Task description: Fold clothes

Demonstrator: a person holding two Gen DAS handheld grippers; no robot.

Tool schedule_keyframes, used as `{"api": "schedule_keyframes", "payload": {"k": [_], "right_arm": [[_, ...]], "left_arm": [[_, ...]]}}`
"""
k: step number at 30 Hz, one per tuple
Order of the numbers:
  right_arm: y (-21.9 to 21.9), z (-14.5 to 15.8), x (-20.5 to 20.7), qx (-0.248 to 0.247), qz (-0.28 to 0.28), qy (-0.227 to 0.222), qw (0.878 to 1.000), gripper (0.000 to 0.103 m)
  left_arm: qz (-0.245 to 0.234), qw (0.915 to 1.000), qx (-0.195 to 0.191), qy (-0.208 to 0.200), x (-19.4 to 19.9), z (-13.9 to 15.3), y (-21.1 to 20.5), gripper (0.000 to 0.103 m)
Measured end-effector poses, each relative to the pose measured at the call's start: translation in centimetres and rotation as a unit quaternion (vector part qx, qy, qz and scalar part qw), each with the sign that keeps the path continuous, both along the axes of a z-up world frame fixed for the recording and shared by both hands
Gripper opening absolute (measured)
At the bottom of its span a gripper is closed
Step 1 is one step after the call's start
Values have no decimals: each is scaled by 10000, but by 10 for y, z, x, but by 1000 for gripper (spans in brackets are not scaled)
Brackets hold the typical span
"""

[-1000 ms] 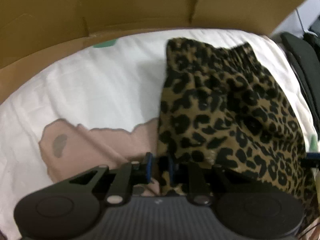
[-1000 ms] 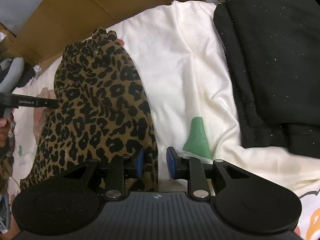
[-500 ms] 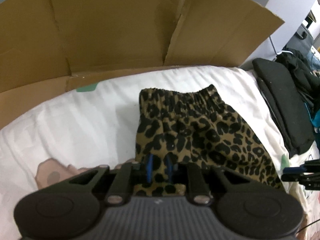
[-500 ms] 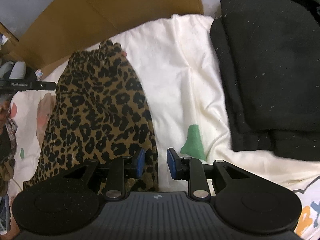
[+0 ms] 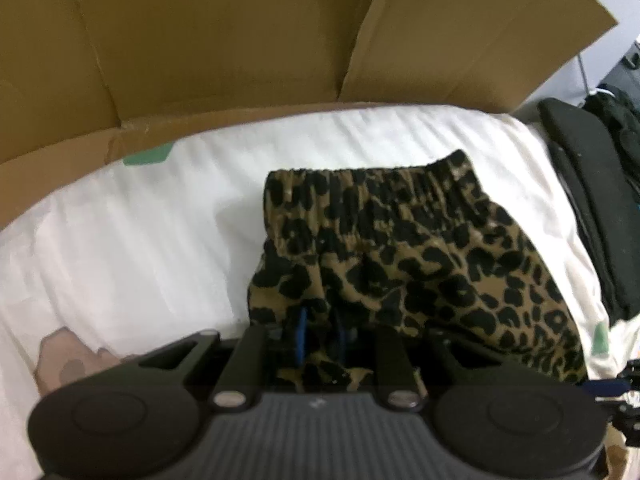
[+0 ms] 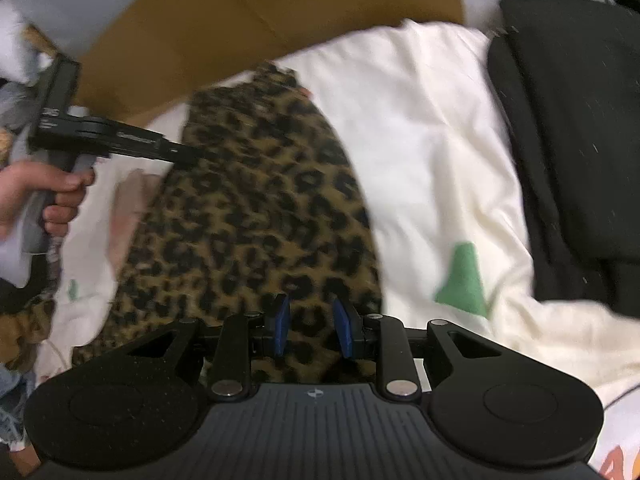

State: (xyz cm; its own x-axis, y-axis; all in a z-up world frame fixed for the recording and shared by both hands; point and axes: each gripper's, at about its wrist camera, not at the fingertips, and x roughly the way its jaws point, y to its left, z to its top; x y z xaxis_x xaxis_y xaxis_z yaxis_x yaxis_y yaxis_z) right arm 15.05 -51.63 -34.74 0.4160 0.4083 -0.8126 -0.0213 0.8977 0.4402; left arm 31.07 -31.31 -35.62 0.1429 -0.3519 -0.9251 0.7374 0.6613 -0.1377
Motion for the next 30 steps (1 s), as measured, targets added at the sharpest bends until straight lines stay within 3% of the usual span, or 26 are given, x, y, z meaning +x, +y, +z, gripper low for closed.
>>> {"api": "schedule_keyframes", "payload": {"k": [4,8,12,16,19,23,30], "right_arm": [[-8,-7,-6,-111,-66,98,9999,24],[-15,-6,-12,-155,-85,149,9997,24],[-17,-2,-19,-92,-167,203,9996,24],[-16,5,-26,62,-155,165,9997,26],[-12,12,-29,36,-9,133,9999,28],[-15,20,-31,25,10,126,9999,38],[-24,27,-40,58,-270,107,9996,42]], "left_arm": [[119,9999,19,8,2,-5,-2,19],[191,9998,36,41,3,-1,-2,20],[192,9998,-96,55,2,15,12,39],[182,9996,-204,76,0,34,35,44],[157,9995,-235,118,-2,48,57,55],[176,9992,-312,181,-9,64,88,79],[671,9958,-398,488,-17,70,155,93]]}}
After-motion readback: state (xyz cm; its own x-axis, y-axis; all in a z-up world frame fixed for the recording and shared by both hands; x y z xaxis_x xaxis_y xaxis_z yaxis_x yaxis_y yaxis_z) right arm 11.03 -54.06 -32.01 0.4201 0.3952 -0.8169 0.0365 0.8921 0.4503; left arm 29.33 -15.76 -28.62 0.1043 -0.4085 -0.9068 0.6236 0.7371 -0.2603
